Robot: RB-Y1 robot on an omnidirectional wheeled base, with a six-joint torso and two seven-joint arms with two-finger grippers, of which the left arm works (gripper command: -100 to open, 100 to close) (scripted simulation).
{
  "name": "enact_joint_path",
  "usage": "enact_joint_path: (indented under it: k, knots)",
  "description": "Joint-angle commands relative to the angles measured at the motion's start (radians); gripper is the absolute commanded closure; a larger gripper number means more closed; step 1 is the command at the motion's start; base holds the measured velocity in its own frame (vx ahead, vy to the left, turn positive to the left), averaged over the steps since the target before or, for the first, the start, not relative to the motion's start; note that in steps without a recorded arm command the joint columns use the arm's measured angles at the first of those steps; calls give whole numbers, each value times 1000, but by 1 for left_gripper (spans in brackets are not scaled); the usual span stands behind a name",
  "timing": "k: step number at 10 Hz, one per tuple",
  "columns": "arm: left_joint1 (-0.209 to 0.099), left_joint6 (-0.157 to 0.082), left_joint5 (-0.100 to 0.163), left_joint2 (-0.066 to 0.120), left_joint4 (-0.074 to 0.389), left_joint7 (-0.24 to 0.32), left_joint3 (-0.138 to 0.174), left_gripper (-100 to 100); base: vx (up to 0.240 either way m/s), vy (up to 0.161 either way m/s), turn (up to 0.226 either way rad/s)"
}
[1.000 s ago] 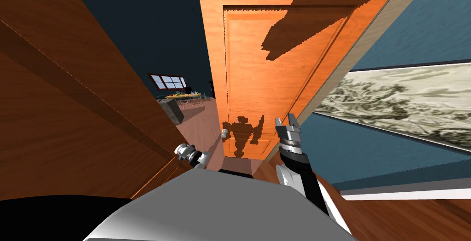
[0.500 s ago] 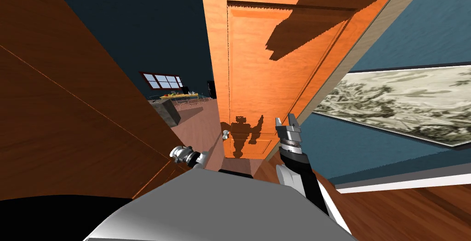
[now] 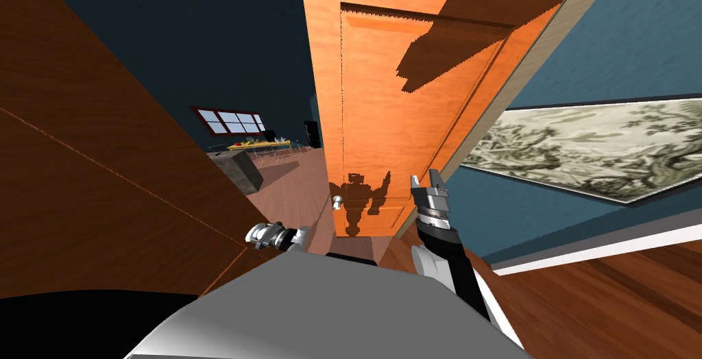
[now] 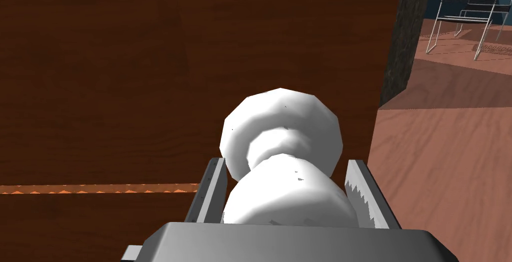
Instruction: Push the door open
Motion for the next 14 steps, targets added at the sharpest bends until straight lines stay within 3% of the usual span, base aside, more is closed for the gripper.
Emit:
enact_joint_path:
  k: [1, 3, 4, 5, 6, 7, 9, 10, 11, 14]
  knots:
    - [-8, -34, 21, 3, 9, -4, 29, 100, 48, 131, -156]
    - [-13, -59, 46, -14, 13, -15, 59, 100, 24, 162, -151]
    - [-6, -45, 39, -13, 12, -10, 49, 100, 5, 67, -27]
    - [-8, -72, 66, 11, 14, -16, 80, 100, 15, 113, -169]
    - [-8, -72, 66, 11, 14, -16, 80, 100, 8, 139, -80]
    - [-8, -89, 87, 22, 16, -20, 103, 100, -4, 159, -141]
    - [-8, -89, 87, 22, -17, -20, 103, 100, -7, 101, 0]
    - [-8, -89, 87, 22, 16, -20, 103, 100, 15, 28, 3]
    - [-9, -115, 117, 33, 18, -27, 136, 100, -5, 119, -196]
    - [-9, -128, 133, 36, 20, -30, 154, 100, 2, 125, -72]
